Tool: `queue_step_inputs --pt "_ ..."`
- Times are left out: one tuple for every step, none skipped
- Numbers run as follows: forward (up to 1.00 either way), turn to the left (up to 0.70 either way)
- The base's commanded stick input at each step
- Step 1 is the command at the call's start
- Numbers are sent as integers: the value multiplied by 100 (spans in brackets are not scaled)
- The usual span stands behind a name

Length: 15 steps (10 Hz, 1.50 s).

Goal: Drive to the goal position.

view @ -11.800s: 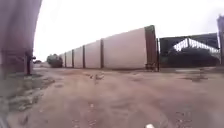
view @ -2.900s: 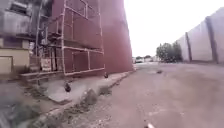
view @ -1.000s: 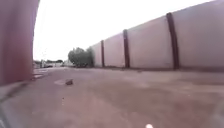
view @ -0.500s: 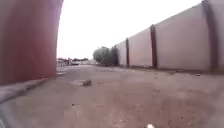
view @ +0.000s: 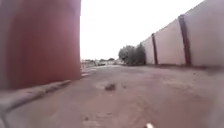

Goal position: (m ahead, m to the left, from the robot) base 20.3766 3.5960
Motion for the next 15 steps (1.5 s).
queue_step_inputs --pt "100 0" --pt "100 0" --pt "100 -1" --pt "100 -6" --pt "100 -19" --pt "100 -36" --pt "100 -40" --pt "100 -40" --pt "100 -40" --pt "100 -40" --pt "100 -40" --pt "100 -40" --pt "100 -40" --pt "100 -40" --pt "100 0"
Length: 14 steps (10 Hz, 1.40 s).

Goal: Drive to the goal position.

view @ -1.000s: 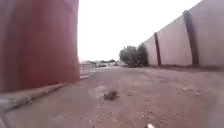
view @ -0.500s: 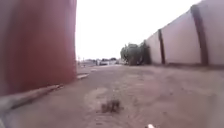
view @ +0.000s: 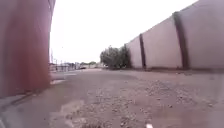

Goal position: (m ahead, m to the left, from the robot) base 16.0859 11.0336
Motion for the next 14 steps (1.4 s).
queue_step_inputs --pt "100 0" --pt "100 0" --pt "100 0" --pt "100 0" --pt "100 0" --pt "100 0" --pt "100 0" --pt "100 0" --pt "100 0" --pt "100 0" --pt "100 0" --pt "100 0" --pt "100 22" --pt "100 40"
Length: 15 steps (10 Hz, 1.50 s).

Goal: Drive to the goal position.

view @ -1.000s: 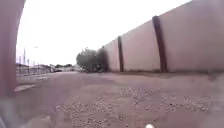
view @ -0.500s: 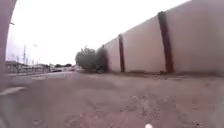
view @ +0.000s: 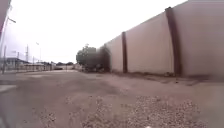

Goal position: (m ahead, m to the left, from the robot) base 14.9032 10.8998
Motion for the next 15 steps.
queue_step_inputs --pt "100 40" --pt "100 40" --pt "100 40" --pt "100 40" --pt "100 40" --pt "100 40" --pt "100 0" --pt "100 0" --pt "100 0" --pt "100 0" --pt "100 20" --pt "100 39" --pt "100 37" --pt "100 0" --pt "100 0"
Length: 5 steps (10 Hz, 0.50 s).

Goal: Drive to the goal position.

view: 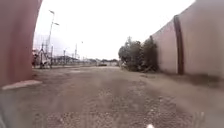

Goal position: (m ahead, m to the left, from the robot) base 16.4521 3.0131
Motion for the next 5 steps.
queue_step_inputs --pt "100 0" --pt "100 0" --pt "100 0" --pt "100 0" --pt "100 0"
